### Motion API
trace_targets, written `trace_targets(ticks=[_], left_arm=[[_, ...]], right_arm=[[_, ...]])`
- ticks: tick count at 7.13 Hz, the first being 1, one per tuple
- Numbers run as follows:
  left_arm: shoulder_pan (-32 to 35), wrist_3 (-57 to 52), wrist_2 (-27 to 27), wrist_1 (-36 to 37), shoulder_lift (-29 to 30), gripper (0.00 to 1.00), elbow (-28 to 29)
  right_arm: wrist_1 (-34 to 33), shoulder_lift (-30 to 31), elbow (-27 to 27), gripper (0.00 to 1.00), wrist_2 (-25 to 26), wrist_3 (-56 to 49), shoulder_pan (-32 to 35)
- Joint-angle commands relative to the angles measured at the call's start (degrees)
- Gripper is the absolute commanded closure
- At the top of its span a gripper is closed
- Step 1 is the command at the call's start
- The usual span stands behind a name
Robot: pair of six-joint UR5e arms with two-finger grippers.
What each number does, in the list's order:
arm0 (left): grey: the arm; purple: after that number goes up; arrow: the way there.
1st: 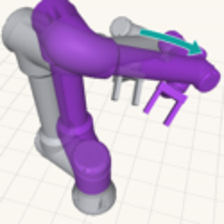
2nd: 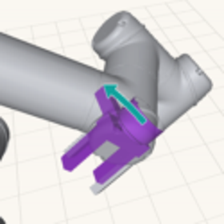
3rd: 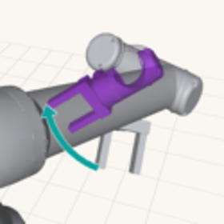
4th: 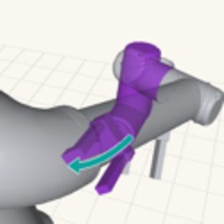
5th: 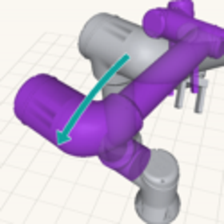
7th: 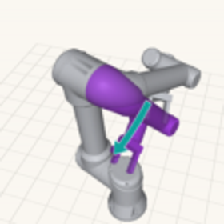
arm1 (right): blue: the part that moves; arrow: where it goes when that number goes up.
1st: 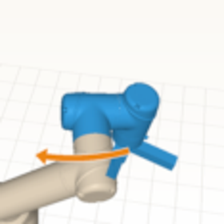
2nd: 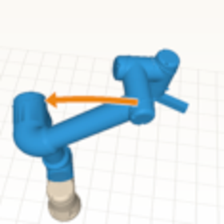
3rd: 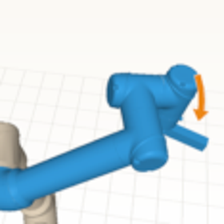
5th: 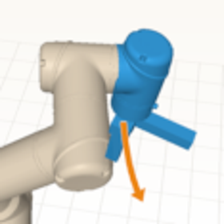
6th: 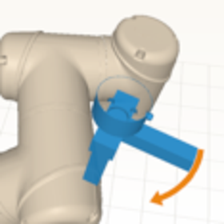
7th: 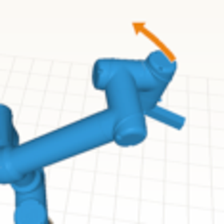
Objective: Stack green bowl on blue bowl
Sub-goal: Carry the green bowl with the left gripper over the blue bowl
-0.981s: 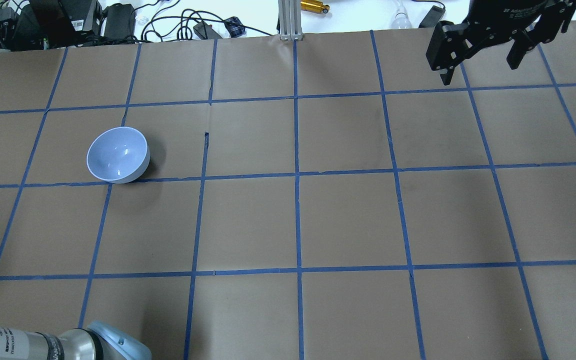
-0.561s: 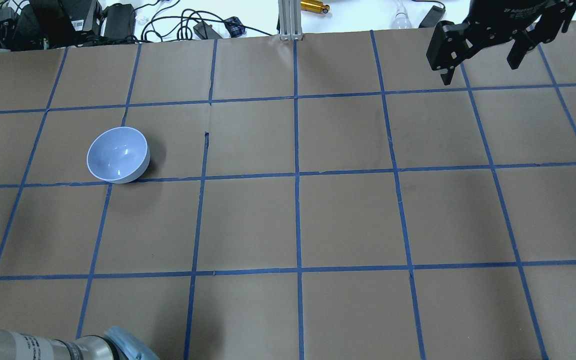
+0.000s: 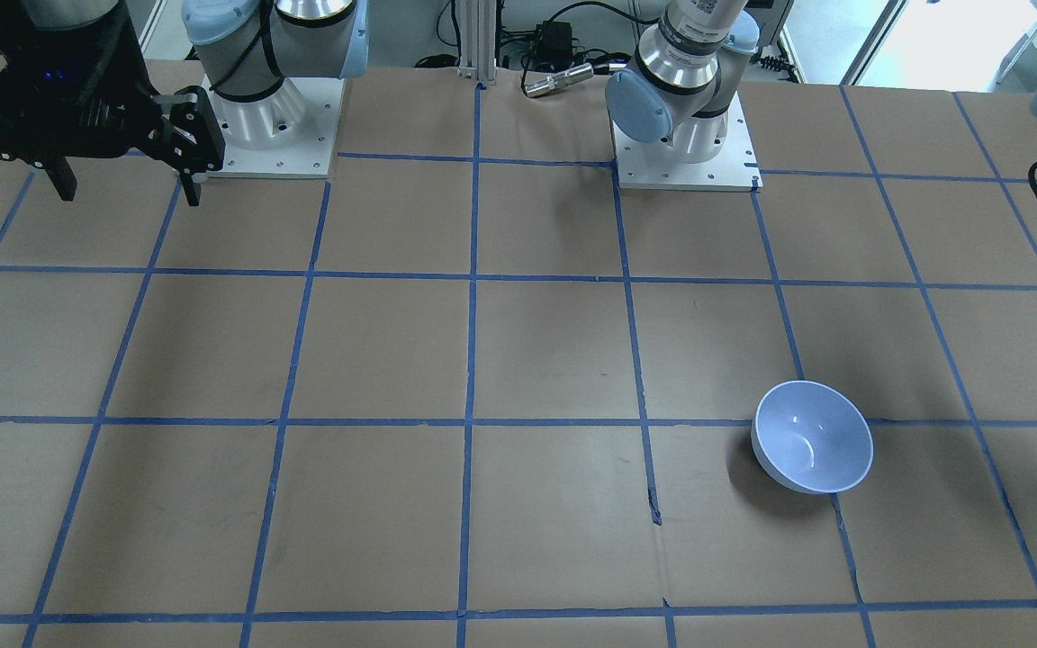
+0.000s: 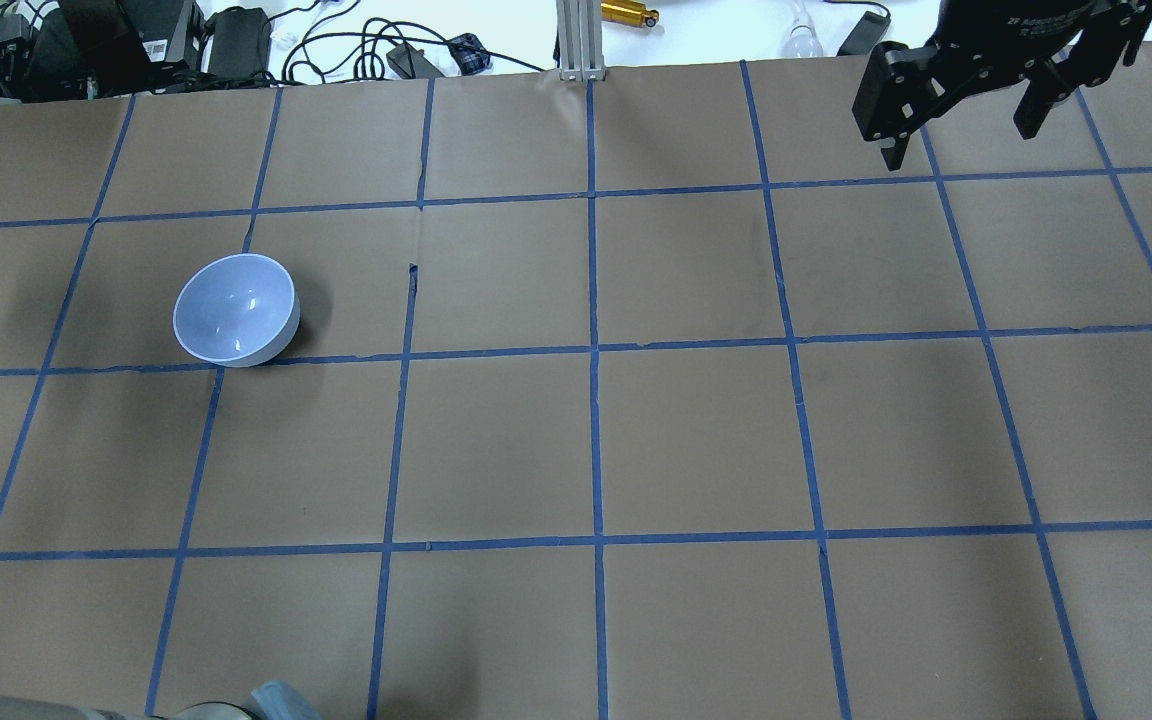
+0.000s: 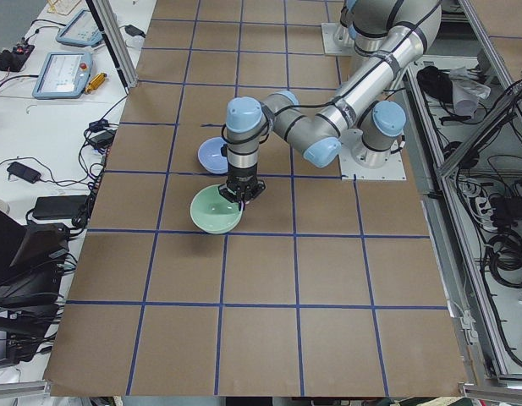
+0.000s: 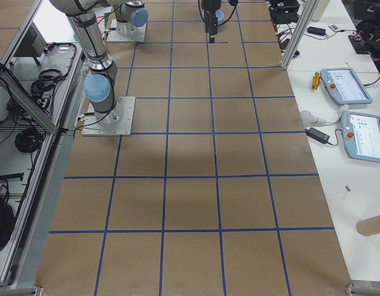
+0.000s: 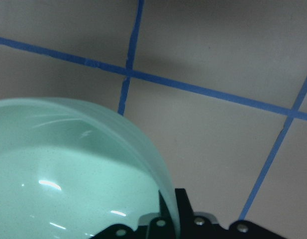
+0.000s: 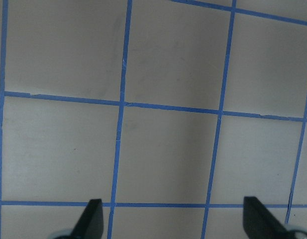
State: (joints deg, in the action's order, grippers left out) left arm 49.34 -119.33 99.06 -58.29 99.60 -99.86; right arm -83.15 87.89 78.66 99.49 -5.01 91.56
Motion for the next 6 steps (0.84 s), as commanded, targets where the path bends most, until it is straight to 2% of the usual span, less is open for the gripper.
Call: trace_targets(ticks=[1, 6], left_arm=[[8.5, 1.8, -1.7, -0.9, -1.6, 1.00, -0.1], [23.5, 17.9, -2.0, -4.5, -0.5, 1.00, -1.6]], right_arm=[[0.0, 0.0, 0.0, 0.00, 0.0, 0.0, 0.0], [0.0, 0.0, 0.0, 0.00, 0.0, 0.0, -0.1]])
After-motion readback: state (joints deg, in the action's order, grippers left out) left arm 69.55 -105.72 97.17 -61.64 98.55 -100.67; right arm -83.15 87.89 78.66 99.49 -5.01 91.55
